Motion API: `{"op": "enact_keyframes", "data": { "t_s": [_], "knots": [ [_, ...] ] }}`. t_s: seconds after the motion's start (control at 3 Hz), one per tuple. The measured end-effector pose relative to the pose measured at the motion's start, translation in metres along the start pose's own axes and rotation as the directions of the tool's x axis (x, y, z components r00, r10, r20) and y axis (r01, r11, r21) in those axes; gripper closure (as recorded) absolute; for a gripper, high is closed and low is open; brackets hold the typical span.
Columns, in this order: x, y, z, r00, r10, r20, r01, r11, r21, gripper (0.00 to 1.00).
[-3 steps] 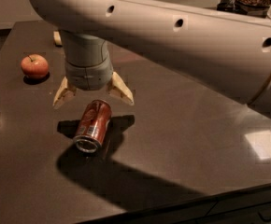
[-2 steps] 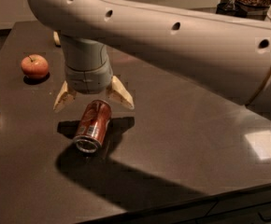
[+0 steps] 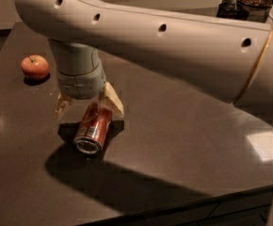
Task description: Place coke can upright
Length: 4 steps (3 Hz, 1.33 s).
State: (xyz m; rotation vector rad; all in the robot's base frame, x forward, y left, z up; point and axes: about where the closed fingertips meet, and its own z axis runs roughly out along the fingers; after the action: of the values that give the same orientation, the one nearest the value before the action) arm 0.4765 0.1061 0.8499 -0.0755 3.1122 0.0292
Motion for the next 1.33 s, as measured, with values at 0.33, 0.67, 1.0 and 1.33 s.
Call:
{"op": "enact_keyframes", "data": {
  "t_s": [0.33,0.67,1.0,1.33],
  "knots": [
    [0.003,0.005,-0.001,1.000,0.006,0.002,-0.006,0.9999,0.014,0.40],
    [0.004,0.010,-0.007,1.000,-0.005,0.020,0.004,0.9986,0.053,0.71],
    [-0.005,0.010,-0.031,0.991,-0.072,0.116,0.061,0.9934,0.097,1.00],
    [-0.017,0.005,-0.055,0.964,-0.169,0.205,0.144,0.9805,0.134,1.00]
  ]
}}
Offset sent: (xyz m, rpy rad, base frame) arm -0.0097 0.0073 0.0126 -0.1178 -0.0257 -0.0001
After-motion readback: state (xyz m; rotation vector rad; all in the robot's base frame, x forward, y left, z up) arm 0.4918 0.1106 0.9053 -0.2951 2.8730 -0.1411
